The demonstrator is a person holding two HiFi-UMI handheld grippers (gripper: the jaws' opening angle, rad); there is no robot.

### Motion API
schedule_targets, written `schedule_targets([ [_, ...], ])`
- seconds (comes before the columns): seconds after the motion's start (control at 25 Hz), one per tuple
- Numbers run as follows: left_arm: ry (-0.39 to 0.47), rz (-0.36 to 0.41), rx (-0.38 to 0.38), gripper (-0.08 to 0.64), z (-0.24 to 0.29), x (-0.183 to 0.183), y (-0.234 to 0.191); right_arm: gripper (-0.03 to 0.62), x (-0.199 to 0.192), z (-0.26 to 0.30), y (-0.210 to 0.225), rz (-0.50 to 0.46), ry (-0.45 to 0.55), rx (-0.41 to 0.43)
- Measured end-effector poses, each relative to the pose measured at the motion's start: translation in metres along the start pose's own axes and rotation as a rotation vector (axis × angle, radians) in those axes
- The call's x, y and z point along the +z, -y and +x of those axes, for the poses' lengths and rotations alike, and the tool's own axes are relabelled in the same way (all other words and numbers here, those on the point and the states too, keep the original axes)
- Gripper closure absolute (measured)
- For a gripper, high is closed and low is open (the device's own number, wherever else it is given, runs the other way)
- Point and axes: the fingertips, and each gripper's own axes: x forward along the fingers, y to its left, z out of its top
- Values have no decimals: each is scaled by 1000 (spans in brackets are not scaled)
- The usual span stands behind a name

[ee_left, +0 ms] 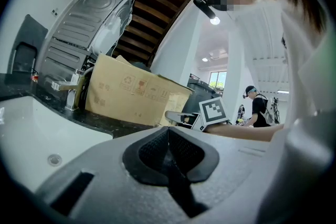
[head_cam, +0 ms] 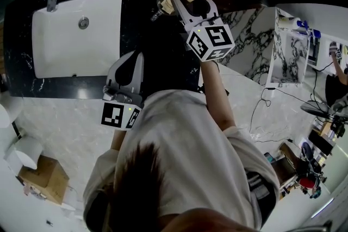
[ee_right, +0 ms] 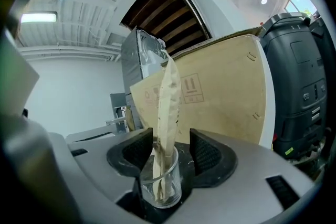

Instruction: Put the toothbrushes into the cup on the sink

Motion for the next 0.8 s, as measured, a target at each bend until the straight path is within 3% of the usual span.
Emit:
schedule_targets([
  [0.8, 33, 45, 13, 545, -7, 13, 17, 405, 22, -49, 2, 3, 69, -8],
])
